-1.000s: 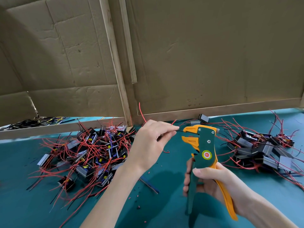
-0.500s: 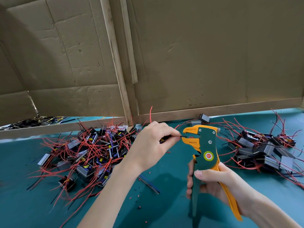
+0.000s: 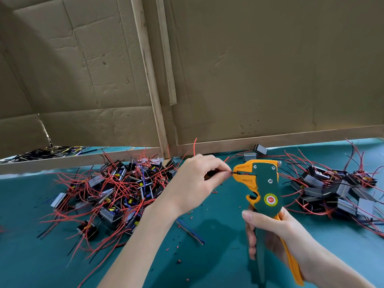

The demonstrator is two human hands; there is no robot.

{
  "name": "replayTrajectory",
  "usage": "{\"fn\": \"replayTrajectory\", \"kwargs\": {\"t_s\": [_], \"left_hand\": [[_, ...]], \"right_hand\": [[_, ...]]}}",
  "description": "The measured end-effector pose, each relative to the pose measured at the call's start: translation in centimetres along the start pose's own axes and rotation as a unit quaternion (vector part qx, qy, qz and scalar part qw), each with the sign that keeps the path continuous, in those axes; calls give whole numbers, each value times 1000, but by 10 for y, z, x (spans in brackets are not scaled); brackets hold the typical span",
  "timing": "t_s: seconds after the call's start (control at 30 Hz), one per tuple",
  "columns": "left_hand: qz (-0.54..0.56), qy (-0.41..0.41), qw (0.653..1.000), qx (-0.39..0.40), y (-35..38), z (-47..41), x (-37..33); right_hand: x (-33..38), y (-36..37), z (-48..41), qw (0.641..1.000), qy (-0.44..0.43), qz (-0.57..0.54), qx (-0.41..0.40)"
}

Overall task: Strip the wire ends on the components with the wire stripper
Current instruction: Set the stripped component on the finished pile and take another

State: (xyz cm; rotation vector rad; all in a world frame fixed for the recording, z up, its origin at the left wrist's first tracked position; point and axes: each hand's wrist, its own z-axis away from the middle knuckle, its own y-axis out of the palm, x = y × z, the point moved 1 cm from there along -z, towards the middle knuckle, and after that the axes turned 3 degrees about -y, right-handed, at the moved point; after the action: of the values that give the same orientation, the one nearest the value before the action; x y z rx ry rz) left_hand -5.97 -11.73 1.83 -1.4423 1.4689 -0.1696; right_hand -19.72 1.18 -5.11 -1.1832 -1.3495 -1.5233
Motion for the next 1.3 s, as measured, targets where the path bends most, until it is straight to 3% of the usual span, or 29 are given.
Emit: {"fn": "replayTrajectory", "kwargs": {"t_s": [0.1,0.3,0.47,0.67,0.93,1.3], "left_hand": [[14,-20,1000,0,3,1,2],[37,-49,998,-17,3,1,6],[133,-44,989,-49,-3,1,4],[147,-32,988,-24,-6,1,-4],[141,-43,988,34,-8,2,-7],[173,-59,981,64,-14,3,-10]], "right_hand": [[-6,2,-1,997,-5,30,-64],[5,-2,-5,994,-23,-90,61],[7,-11,-6,990,-42,-122,54],[6,-20,-10,994,-19,-86,62],[7,-16,-9,990,-10,-38,135],[9,-14,-7,990,0,-18,140]]}}
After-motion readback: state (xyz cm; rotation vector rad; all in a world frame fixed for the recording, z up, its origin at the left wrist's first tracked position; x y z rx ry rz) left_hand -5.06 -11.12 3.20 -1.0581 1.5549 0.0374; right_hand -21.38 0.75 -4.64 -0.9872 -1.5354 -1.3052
